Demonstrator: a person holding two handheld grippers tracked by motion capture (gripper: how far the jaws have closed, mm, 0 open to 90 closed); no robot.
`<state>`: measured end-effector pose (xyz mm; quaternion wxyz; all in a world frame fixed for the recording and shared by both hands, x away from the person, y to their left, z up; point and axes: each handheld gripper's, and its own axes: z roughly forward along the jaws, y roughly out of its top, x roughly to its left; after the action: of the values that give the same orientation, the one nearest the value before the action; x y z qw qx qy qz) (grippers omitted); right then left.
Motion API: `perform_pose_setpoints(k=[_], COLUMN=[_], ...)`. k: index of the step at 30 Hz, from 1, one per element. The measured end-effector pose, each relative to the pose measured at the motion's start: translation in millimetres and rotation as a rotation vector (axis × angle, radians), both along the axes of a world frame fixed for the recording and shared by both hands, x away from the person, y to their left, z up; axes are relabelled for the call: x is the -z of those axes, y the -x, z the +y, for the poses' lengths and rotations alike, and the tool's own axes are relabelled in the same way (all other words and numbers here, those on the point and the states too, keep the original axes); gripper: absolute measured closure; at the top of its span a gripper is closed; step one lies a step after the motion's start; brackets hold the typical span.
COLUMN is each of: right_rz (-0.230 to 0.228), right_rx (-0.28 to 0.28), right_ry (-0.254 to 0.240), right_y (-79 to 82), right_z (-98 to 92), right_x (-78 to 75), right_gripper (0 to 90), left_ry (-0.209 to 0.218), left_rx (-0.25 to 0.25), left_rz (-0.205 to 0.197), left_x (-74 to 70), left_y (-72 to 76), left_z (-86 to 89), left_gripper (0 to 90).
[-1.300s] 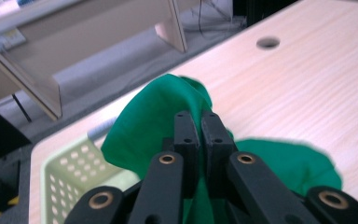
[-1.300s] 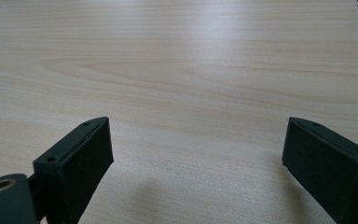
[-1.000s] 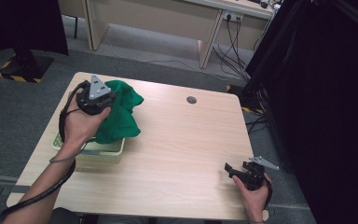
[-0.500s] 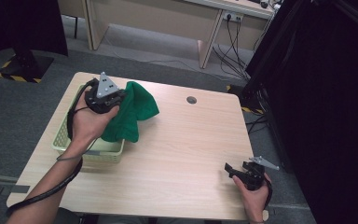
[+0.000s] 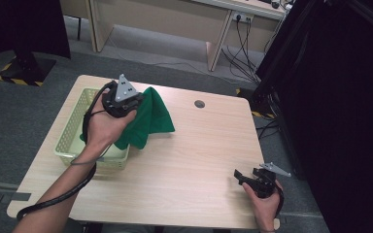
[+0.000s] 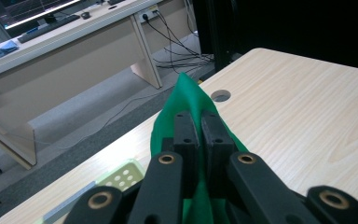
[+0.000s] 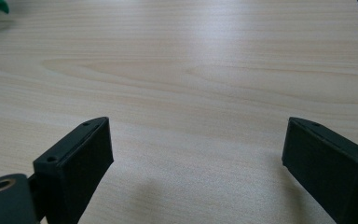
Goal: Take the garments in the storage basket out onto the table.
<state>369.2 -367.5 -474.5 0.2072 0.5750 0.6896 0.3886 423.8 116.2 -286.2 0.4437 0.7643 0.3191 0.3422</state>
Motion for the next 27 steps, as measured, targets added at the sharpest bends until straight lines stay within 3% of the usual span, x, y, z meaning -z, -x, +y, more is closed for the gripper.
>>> perform_pose_setpoints(k=[27], right_rz=[0.0], right_rx=[-0.003], right_ry=[0.0], right_y=[0.3], right_z=[0.4], right_x=[-0.1], right_gripper=[9.0], left_ry=[-0.018], left_rx=[0.082], left_rz=[-0.011], left_x=[-5.5], left_y=[-3.5], left_z=[-47.6], left_gripper=[86.0])
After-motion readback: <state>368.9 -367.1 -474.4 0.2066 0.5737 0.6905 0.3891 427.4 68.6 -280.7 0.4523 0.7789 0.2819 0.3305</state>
